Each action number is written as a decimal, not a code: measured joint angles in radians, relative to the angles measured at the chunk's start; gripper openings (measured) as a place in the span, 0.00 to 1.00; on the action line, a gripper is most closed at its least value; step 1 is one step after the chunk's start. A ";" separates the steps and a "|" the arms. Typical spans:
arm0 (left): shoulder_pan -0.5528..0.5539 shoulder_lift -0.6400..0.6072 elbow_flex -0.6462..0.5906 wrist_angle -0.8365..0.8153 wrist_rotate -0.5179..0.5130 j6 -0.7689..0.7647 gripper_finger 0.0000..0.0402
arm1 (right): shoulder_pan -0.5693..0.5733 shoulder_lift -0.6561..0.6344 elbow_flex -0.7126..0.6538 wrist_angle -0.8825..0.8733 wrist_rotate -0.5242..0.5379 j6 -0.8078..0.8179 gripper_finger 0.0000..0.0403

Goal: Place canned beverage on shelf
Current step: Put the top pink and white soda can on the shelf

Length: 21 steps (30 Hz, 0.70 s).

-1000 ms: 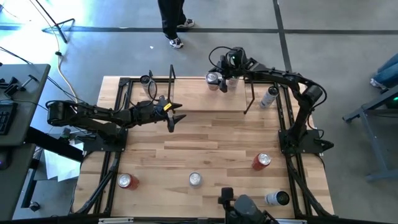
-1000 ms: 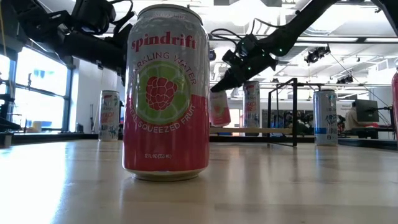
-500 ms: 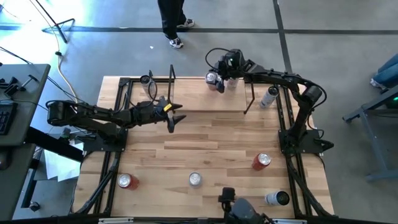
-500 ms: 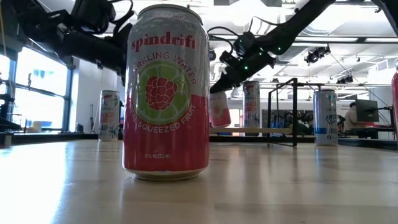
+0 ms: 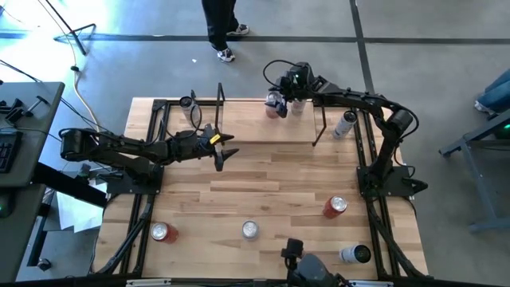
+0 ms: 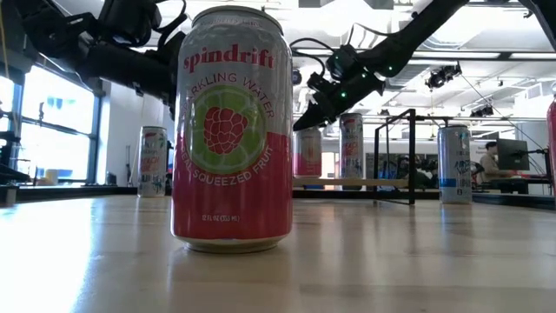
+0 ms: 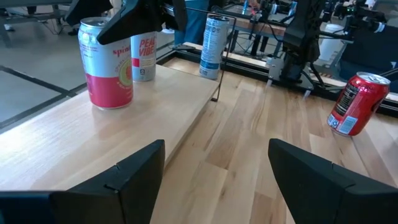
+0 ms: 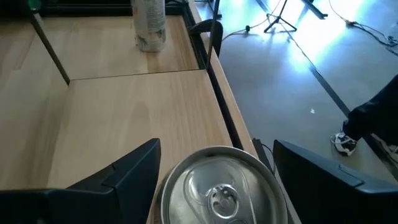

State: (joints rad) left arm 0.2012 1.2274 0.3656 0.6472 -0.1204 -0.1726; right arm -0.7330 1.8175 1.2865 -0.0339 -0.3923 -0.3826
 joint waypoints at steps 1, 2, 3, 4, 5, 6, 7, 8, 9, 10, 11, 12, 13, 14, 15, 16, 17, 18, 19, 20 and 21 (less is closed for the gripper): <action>0.000 0.000 0.000 0.000 0.000 0.000 0.69 | 0.000 0.000 0.000 0.000 0.001 0.000 0.73; 0.000 0.000 0.000 0.000 0.000 0.000 0.69 | 0.000 0.000 0.002 0.000 0.001 0.000 0.73; 0.000 0.000 0.000 0.000 0.000 0.000 0.69 | 0.000 0.000 0.008 -0.001 0.002 0.000 0.73; 0.000 0.000 0.000 0.000 0.000 0.000 0.69 | 0.000 0.000 0.015 -0.001 0.002 0.000 0.73; 0.000 0.000 0.000 0.000 0.000 0.000 0.69 | 0.000 -0.001 0.024 0.000 0.002 -0.001 0.73; 0.000 0.000 0.000 -0.001 -0.002 0.000 0.69 | 0.000 -0.001 0.034 0.000 0.003 -0.003 0.73; 0.000 0.000 0.000 -0.004 -0.005 0.000 0.69 | 0.001 -0.002 0.045 -0.003 0.004 -0.009 0.73; 0.000 0.000 0.000 -0.009 -0.005 0.000 0.69 | 0.003 -0.002 0.058 -0.011 0.004 -0.015 0.73; 0.000 0.000 0.000 -0.014 -0.010 0.000 0.69 | 0.005 -0.004 0.072 -0.024 0.005 -0.019 0.73; 0.000 0.000 0.000 -0.019 -0.018 0.000 0.69 | 0.008 -0.006 0.086 -0.041 0.008 -0.024 0.73; 0.000 0.000 0.000 -0.026 -0.023 0.000 0.69 | 0.014 -0.008 0.105 -0.063 0.008 -0.035 0.73; 0.000 0.000 0.000 -0.033 -0.024 0.000 0.69 | 0.021 -0.013 0.125 -0.094 0.011 -0.044 0.73; 0.000 0.000 0.000 -0.039 -0.024 0.000 0.69 | 0.030 -0.019 0.143 -0.132 0.025 -0.046 0.72; 0.000 0.000 0.000 -0.042 -0.024 0.000 0.69 | 0.043 -0.025 0.161 -0.161 0.050 -0.052 0.71; 0.000 0.000 0.000 -0.042 -0.024 0.002 0.69 | 0.057 -0.032 0.173 -0.187 0.079 -0.062 0.68; 0.000 0.000 0.000 -0.042 -0.024 0.011 0.69 | 0.072 -0.040 0.179 -0.212 0.110 -0.068 0.64; 0.000 0.000 0.000 -0.042 -0.024 0.021 0.69 | 0.089 -0.048 0.179 -0.233 0.136 -0.071 0.58; 0.000 0.000 0.000 -0.042 -0.025 0.025 0.69 | 0.107 -0.053 0.175 -0.240 0.157 -0.076 0.52; 0.000 0.000 0.000 -0.043 -0.029 0.026 0.69 | 0.124 -0.060 0.162 -0.242 0.167 -0.084 0.44; 0.000 0.000 0.000 -0.043 -0.037 0.025 0.69 | 0.141 -0.065 0.147 -0.251 0.174 -0.090 0.36; 0.000 0.000 0.000 -0.045 -0.048 0.023 0.69 | 0.155 -0.067 0.134 -0.259 0.176 -0.090 0.28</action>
State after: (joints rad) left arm 0.2012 1.2274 0.3656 0.6022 -0.1679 -0.1495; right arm -0.5780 1.7508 1.4206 -0.2931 -0.2161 -0.4721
